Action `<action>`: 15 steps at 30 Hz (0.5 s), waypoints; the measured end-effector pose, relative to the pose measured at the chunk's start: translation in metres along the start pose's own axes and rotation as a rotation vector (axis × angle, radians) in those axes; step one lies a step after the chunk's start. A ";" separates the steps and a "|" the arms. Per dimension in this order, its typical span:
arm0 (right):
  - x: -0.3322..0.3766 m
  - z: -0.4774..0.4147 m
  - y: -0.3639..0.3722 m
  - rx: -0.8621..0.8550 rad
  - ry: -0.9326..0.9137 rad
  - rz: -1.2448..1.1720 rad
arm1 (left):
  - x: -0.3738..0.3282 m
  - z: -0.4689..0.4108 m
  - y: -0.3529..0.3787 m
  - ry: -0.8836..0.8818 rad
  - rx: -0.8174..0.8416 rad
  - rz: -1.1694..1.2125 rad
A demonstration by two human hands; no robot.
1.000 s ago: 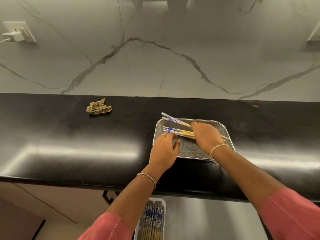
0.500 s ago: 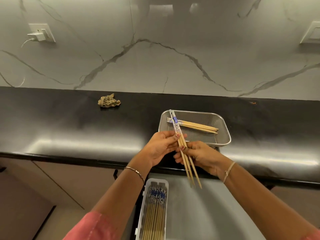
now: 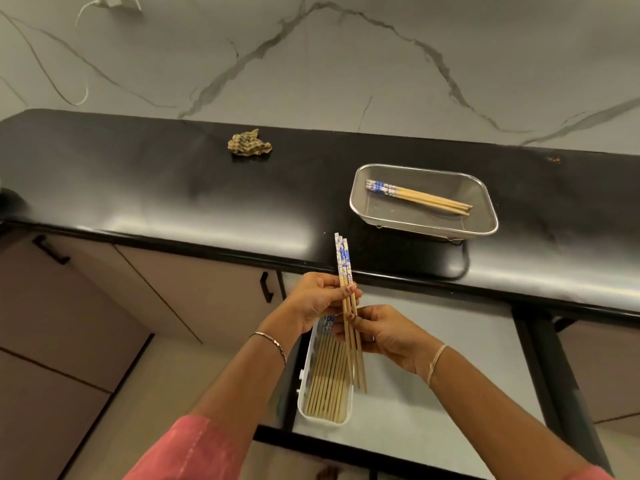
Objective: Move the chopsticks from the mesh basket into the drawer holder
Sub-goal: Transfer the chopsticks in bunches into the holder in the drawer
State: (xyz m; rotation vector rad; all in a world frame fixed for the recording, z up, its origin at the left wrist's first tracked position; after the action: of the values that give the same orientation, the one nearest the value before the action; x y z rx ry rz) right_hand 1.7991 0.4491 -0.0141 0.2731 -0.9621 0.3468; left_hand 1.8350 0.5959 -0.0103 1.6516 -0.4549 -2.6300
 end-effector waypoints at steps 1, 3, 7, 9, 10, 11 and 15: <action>-0.005 0.000 0.005 -0.008 0.004 0.014 | 0.005 0.003 -0.004 -0.015 -0.010 -0.002; -0.013 0.000 0.013 -0.015 0.011 0.021 | 0.015 0.007 -0.012 -0.042 -0.014 0.007; -0.025 -0.005 0.024 -0.030 0.008 0.029 | 0.031 0.012 -0.024 -0.096 -0.013 0.058; -0.029 -0.009 0.028 -0.051 0.011 0.061 | 0.038 0.011 -0.029 -0.125 -0.013 0.080; -0.031 -0.010 0.030 -0.062 0.014 0.063 | 0.042 0.010 -0.031 -0.138 -0.020 0.084; -0.034 -0.013 0.031 -0.069 0.024 0.061 | 0.045 0.009 -0.033 -0.150 -0.025 0.090; -0.047 -0.027 0.034 -0.109 0.101 0.036 | 0.064 0.004 -0.042 -0.159 -0.082 -0.026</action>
State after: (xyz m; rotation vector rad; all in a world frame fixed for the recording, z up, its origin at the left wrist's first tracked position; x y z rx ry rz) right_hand 1.7804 0.4826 -0.0654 0.1377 -0.8841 0.3365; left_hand 1.8096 0.6274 -0.0752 1.4418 -0.3246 -2.7708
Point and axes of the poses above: each hand's wrist, its own z-axis away from the middle knuckle, its own y-axis out of the palm, x = y × z, the point moved 2 cm from there along -z, towards the middle knuckle, and after that the axes turned 5 degrees about z, right-handed, at the moved point
